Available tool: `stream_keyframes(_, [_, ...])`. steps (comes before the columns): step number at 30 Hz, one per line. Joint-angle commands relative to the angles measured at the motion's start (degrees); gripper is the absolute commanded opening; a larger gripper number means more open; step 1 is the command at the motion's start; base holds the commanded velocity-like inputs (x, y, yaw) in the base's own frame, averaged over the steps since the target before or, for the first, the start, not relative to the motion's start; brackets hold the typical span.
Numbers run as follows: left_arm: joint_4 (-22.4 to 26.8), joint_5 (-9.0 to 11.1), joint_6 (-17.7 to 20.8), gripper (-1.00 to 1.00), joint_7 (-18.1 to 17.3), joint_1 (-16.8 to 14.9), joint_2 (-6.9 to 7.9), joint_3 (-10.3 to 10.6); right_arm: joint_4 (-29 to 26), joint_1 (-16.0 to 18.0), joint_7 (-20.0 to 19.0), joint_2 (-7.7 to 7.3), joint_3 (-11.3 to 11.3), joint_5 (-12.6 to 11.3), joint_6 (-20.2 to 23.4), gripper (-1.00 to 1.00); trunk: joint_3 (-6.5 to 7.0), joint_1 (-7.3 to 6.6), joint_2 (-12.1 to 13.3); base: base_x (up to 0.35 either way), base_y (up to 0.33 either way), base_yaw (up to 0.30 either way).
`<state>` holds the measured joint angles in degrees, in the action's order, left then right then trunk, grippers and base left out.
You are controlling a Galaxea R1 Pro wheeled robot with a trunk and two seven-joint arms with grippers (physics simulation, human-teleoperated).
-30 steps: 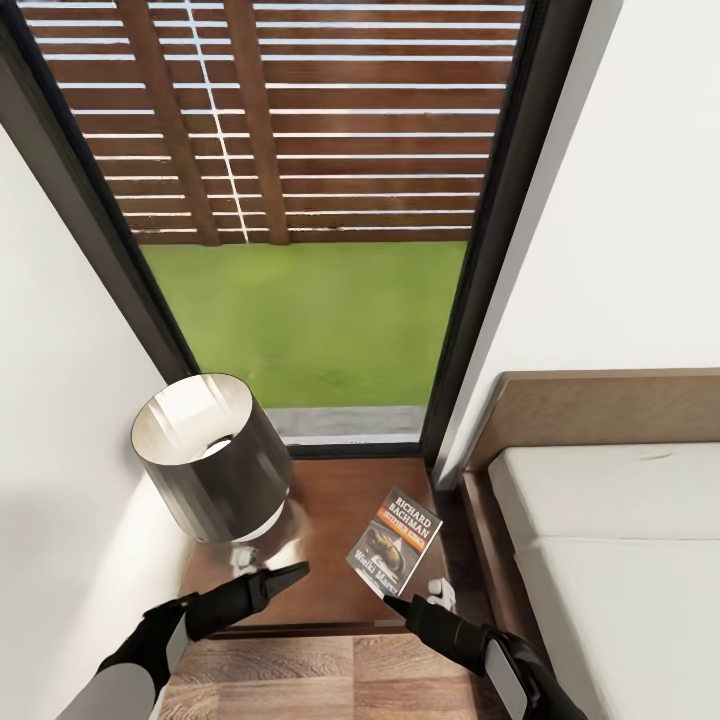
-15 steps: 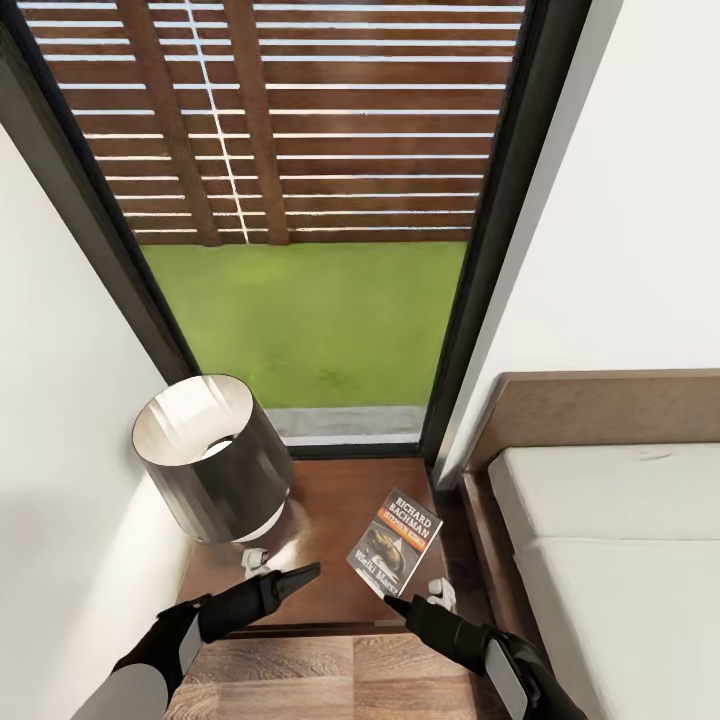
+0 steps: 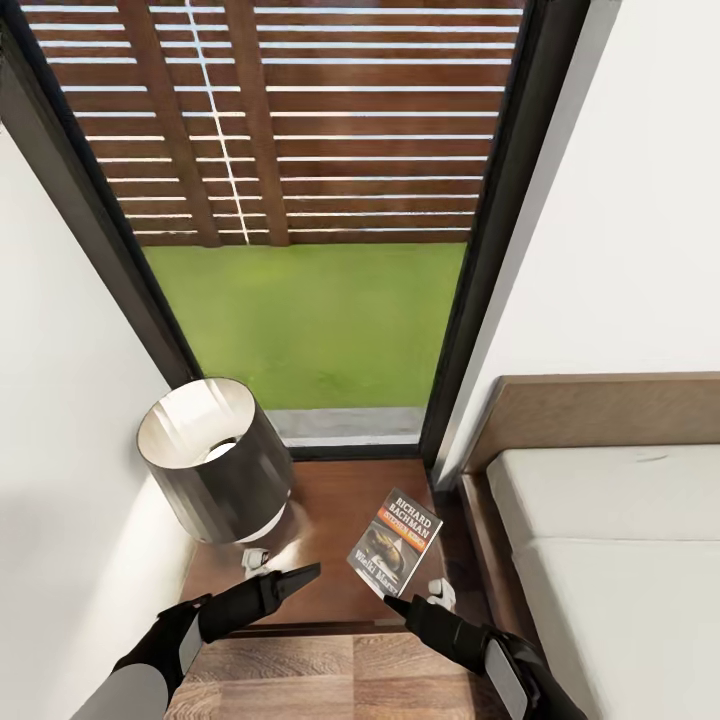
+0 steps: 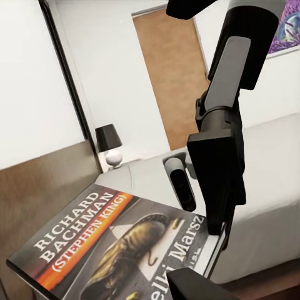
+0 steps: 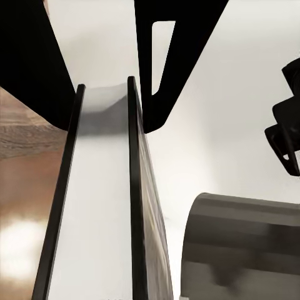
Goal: In the bedroom, move the book from the bed onto either nightstand, and place the two sandals side by side next to the bed.
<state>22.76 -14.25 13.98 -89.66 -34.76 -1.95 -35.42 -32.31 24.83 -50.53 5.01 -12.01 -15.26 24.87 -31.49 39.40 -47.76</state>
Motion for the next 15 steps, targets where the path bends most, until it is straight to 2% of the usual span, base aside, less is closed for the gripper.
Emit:
stream_keyframes(1, [0.1, -0.6, 0.6, 1.0, -0.3, 0.0, -0.07, -0.4, 0.0, 0.0, -0.2, 0.05, -0.3, -0.1, 0.4, -1.0, 0.13, -0.22, 0.4, 0.0, 0.0, 0.0])
stream_keyframes(4, [0.1, -0.6, 0.6, 1.0, -0.3, 0.0, -0.07, -0.4, 0.0, 0.0, -0.2, 0.03, -0.3, -0.1, 0.4, -1.0, 0.67, -0.88, 1.6, 0.0, 0.0, 0.0])
stream_keyframes(15, [0.0, -0.6, 0.6, 1.0, -0.3, 0.0, -0.07, -0.4, 0.0, 0.0, -0.2, 0.01, -0.3, -0.1, 0.4, -1.0, 0.67, -0.88, 1.6, 0.006, 0.0, 0.0])
